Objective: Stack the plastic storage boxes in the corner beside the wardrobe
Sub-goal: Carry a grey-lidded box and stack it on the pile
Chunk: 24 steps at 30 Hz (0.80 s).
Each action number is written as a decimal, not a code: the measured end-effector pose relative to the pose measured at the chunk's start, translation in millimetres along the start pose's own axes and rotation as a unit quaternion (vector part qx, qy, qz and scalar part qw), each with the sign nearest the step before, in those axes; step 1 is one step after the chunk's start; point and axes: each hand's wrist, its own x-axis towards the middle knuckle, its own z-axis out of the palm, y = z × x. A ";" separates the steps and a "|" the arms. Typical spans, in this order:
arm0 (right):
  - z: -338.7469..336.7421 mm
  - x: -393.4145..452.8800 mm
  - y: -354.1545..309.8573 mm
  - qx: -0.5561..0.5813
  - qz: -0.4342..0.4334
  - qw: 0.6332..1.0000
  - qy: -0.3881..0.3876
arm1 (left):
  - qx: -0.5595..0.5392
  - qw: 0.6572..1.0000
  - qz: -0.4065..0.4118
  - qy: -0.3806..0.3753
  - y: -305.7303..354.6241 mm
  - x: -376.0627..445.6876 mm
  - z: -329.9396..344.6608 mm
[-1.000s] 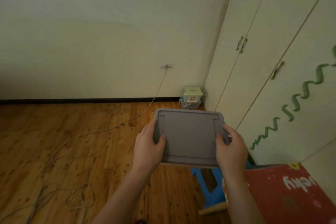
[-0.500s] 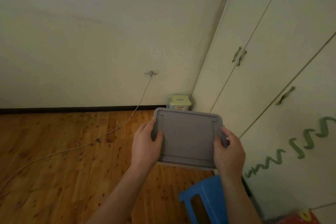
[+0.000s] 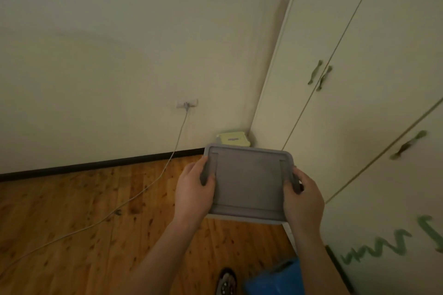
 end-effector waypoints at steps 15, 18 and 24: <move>110.1 255.3 13.0 0.003 0.018 0.998 -0.067 | 0.026 0.999 -0.043 -0.006 19.2 223.9 132.9; 125.9 283.1 14.4 -0.004 0.017 0.996 -0.085 | 0.030 0.998 -0.043 -0.016 18.1 253.9 148.0; 167.6 347.4 21.9 -0.042 0.004 0.992 -0.118 | 0.026 0.996 -0.046 -0.067 0.8 321.6 179.8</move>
